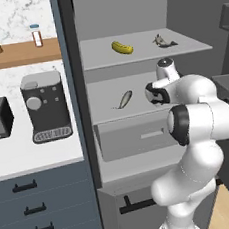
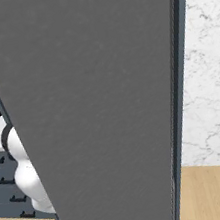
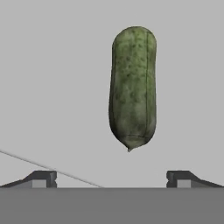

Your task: Place one cucumber and one fish in each tupperware on the nearby counter, to pack two identical lunches.

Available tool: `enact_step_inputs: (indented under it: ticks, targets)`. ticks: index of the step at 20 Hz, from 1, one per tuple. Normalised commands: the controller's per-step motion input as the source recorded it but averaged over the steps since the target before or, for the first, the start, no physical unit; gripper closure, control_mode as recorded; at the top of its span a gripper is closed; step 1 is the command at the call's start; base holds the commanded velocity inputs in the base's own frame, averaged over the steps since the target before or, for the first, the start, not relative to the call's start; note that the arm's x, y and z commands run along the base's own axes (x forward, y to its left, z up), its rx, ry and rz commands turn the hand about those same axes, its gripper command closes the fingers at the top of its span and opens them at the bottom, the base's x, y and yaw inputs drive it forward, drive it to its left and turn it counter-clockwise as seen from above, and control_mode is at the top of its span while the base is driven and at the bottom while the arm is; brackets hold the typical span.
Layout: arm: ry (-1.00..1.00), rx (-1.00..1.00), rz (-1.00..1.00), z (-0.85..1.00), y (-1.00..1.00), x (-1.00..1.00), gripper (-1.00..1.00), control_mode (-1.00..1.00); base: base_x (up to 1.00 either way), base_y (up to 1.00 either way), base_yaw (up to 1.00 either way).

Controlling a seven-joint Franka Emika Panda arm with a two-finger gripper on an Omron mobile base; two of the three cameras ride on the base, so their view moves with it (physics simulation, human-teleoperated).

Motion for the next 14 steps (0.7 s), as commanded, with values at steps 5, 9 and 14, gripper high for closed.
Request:
enact_step_inputs:
  ticks: [5, 9, 14]
  targets:
    - [0.0, 0.0, 0.0, -0.15, 0.0, 0.27, -1.0, -1.0, 0.0, 0.0, 0.0]
    - [0.0, 0.0, 0.0, -0.02, 0.0, 0.33, -1.0, -1.0, 0.0, 0.0, 0.0]
    - [0.0, 0.0, 0.0, -0.04, 0.0, 0.37, -1.0, -1.0, 0.0, 0.0, 0.0]
